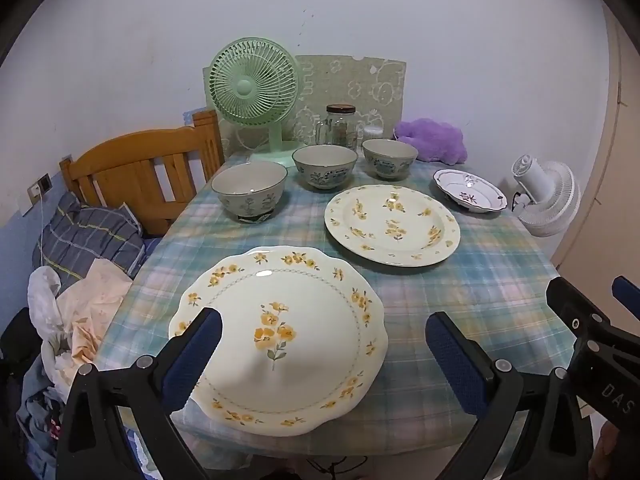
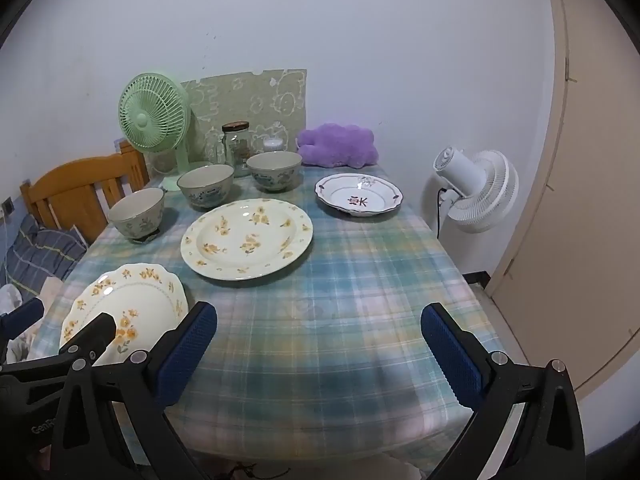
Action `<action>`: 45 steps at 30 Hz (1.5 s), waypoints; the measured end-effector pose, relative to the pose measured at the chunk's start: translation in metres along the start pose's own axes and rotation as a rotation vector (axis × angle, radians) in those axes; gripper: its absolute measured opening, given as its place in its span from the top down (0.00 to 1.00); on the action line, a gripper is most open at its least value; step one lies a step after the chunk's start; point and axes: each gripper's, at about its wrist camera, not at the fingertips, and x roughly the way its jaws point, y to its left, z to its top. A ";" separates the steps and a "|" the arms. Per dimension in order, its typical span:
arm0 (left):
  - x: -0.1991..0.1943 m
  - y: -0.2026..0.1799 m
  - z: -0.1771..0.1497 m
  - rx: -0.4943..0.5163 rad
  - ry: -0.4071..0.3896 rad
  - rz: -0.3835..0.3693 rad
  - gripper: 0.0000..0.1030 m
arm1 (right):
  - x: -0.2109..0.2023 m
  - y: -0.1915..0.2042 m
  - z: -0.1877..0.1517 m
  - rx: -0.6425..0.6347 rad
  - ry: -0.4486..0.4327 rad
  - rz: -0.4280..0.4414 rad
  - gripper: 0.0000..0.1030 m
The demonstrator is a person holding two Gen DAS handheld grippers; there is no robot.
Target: Organize plates and bowls
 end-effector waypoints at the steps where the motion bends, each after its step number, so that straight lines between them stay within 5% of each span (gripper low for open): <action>1: 0.000 0.000 0.000 -0.001 0.000 -0.004 0.01 | 0.000 0.000 0.000 0.000 0.001 0.001 0.00; 45: -0.005 -0.003 0.002 0.012 -0.018 -0.010 0.02 | -0.003 -0.002 -0.001 0.012 0.012 -0.004 0.00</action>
